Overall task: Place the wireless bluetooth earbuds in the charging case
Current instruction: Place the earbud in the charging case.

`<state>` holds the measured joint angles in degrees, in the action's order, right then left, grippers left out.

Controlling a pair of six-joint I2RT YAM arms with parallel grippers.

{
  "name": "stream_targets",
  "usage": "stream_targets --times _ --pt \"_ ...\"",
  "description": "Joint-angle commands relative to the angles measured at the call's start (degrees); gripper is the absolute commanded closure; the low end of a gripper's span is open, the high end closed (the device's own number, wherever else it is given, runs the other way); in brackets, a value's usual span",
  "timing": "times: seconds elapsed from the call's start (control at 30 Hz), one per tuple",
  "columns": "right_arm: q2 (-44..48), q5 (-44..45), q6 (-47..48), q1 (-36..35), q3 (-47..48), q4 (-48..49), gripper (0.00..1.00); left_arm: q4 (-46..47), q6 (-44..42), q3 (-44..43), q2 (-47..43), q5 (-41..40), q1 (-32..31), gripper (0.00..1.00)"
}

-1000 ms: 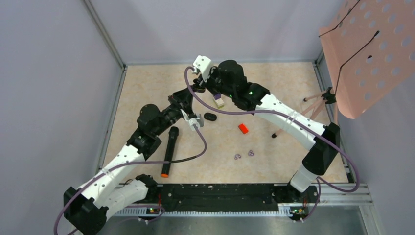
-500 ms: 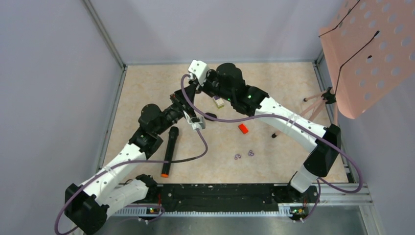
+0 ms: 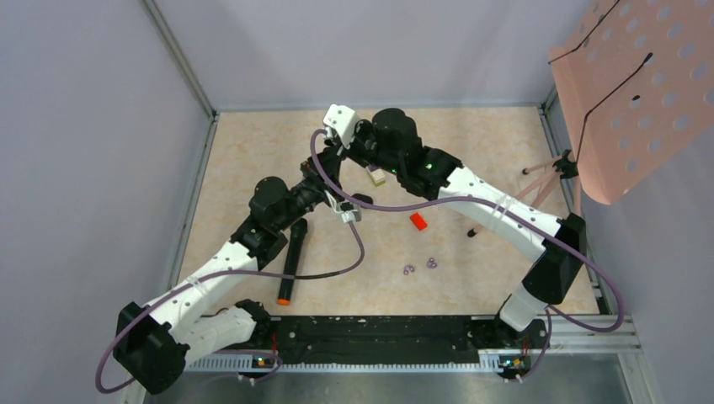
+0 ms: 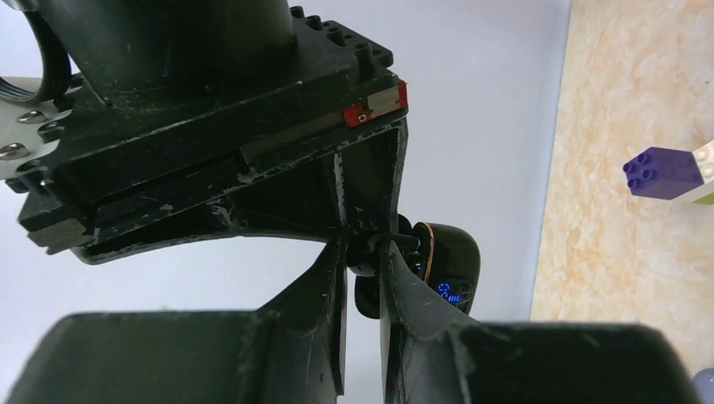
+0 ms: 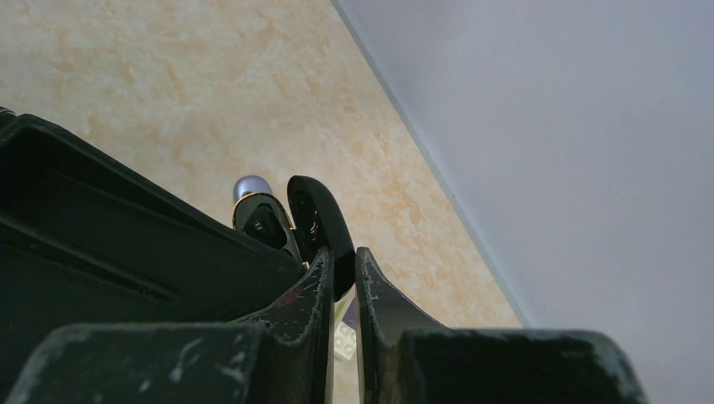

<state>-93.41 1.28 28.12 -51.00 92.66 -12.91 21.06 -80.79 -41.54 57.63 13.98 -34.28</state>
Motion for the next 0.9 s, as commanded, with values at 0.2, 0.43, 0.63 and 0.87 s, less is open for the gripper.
stream_targets --times 0.2,0.43,0.63,0.87 --pt "2.6 -0.5 0.7 -1.2 1.8 2.8 1.00 2.2 -1.4 -1.4 0.3 -3.3 -0.4 1.00" --pt "2.7 -0.7 -0.9 -1.2 1.9 2.9 1.00 -0.2 -3.0 -1.2 0.0 -2.7 -1.2 1.00" --pt "2.8 -0.2 -1.0 -1.1 1.7 2.6 1.00 -3.9 -4.4 -1.3 -1.0 -2.3 -1.6 1.00" --pt "2.7 -0.2 -1.2 -1.2 1.6 2.9 1.00 -5.8 -5.0 -1.5 -2.1 -3.1 -1.6 1.00"
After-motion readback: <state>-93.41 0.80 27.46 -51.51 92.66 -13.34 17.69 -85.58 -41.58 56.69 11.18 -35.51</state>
